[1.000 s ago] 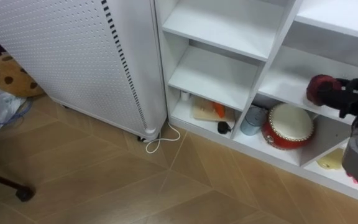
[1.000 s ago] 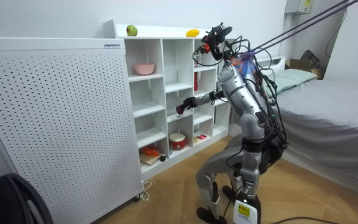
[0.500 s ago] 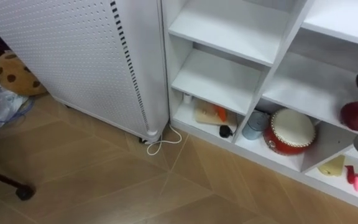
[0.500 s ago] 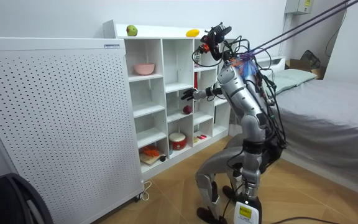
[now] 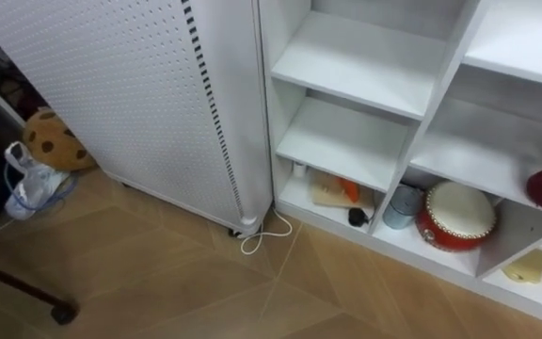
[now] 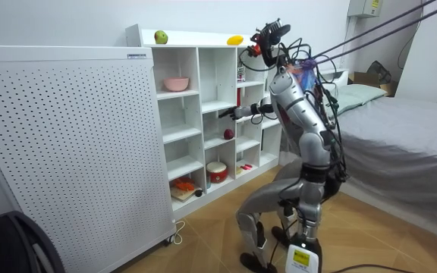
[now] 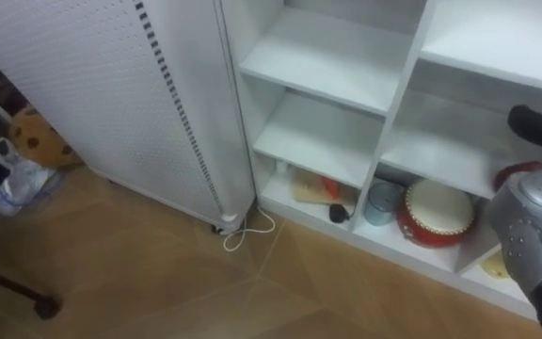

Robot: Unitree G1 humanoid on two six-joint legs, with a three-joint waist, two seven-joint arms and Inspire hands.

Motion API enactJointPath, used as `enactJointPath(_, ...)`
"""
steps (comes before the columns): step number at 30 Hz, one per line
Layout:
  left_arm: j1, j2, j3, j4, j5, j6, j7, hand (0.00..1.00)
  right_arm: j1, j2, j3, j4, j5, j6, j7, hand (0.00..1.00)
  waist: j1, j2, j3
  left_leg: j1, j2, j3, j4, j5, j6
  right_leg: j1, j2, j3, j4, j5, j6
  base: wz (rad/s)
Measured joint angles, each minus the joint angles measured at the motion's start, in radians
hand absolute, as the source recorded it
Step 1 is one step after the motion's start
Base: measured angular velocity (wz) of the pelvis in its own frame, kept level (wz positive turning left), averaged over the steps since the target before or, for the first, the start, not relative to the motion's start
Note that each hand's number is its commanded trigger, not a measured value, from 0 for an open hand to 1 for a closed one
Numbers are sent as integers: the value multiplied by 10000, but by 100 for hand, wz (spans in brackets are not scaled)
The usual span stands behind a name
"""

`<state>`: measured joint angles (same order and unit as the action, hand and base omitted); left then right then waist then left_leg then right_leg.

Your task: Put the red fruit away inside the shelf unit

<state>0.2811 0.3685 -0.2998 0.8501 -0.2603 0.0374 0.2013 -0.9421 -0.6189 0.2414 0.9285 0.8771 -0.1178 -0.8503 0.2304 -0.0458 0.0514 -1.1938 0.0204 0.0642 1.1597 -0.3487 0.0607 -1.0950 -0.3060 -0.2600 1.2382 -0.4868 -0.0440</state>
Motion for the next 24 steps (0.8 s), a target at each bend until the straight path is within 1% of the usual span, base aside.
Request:
enactJointPath(2,14,-9,0,47,-12,-27,4,0,409,1,1,8,267,-30,532,0,7,66,-18,534,2,-7,-362,3,-1,545,129,-18,-446,87,133,-4)
enactJointPath(4,7,-33,-10,190,-7,-32,-2,0,828,1,1,37,256,-35,1035,0,-5,69,-18,995,3,59,-683,3,7,968,165,-21,-795,181,213,-7)
enactJointPath(6,-29,-122,4,381,28,-22,-74,0,1170,1,1,63,149,-34,1581,0,-23,67,-19,1436,9,170,-1079,29,37,1335,195,-19,-1176,284,274,-11)
enactJointPath(7,-33,-165,5,440,31,-21,-150,0,1435,2,1,60,-30,-33,1980,0,-51,77,-25,1713,10,217,-1372,109,103,1581,225,-26,-1478,404,272,-11)
enactJointPath(8,-41,-195,5,511,28,-34,-211,0,1741,3,1,53,-358,-32,2350,0,-54,76,-24,1994,18,267,-1641,143,116,1829,292,-25,-1758,490,283,-10)
enactJointPath(12,-56,-215,22,737,16,-62,-548,0,2568,9,30,31,-1329,-29,3357,0,-121,63,-28,2707,19,396,-2231,176,126,2474,440,4,-2380,609,373,-8)
enactJointPath(14,-143,-223,34,844,8,-46,-625,0,3313,17,107,-30,-2362,-25,3930,0,-171,54,-34,3176,38,410,-2643,196,119,2962,553,-42,-2865,730,434,-2)
enactJointPath(15,-193,-227,34,872,-18,-31,-651,0,3456,46,125,-31,-2662,-25,4057,0,-173,51,-38,3275,53,410,-2726,199,114,3047,636,-3,-2985,761,468,-8)
enactJointPath(17,-365,-213,37,944,-13,-71,-800,0,4125,232,146,-49,-3936,-24,4604,0,-289,47,-48,3665,97,412,-3116,238,72,3461,819,3,-3506,898,530,-11)
enactJointPath(18,-390,-214,36,985,-13,-114,-819,0,4335,291,168,-53,-4292,-28,4711,0,-322,43,-51,3792,91,411,-3215,263,59,3593,836,-5,-3617,921,539,-8)
enactJointPath(19,-447,-231,35,1157,-7,-215,-870,0,4828,417,249,-54,-4899,-10,4932,0,-327,28,-69,4081,72,425,-3409,292,49,3874,864,9,-3817,947,580,-5)
enactJointPath(20,-554,-238,33,1356,-20,-223,-920,0,5359,546,317,-78,-5495,9,5080,0,-372,44,-116,4315,94,428,-3587,301,34,4134,953,15,-4075,965,608,-5)
enactJointPath(21,-606,-233,38,1441,-18,-226,-945,0,5608,636,319,-124,-5809,46,5159,0,-373,47,-126,4435,114,431,-3677,309,20,4256,1004,28,-4202,994,618,-11)
enactJointPath(23,-836,-229,44,1673,-7,-230,-972,0,6502,994,430,-350,-6606,138,5551,0,-394,40,-164,4876,210,485,-4118,353,-55,4695,1161,-34,-4742,1225,578,-14)
enactJointPath(24,-872,-232,49,1714,9,-244,-974,0,6718,1095,509,-341,-6770,132,5686,0,-422,48,-170,5033,217,482,-4270,382,-81,4859,1190,-65,-4913,1268,579,0)
